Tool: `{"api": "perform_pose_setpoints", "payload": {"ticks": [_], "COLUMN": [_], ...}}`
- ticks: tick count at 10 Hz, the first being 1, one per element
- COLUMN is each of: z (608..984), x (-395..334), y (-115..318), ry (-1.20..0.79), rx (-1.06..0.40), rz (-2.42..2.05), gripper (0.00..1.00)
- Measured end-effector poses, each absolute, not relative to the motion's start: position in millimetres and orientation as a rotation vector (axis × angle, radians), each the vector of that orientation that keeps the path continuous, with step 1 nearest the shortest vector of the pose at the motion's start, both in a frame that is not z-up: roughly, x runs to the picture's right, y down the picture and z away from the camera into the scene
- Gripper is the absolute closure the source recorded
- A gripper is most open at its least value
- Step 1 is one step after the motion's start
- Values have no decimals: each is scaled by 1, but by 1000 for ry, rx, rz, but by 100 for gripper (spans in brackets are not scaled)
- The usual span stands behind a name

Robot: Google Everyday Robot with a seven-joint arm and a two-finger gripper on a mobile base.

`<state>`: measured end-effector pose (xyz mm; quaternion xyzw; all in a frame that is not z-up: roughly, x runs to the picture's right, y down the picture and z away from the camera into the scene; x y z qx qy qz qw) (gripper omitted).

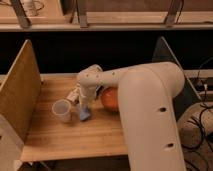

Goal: Wipe the white sponge on the table

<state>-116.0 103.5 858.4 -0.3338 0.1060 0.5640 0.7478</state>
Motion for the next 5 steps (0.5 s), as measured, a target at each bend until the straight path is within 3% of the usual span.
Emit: {"api": "perform_pose_setpoints", "payload": {"ticks": [5], "z": [835], "x": [-48], "y": [89], "ry": [224], "rx": [-620], "rz": [1404], "gripper": [33]}}
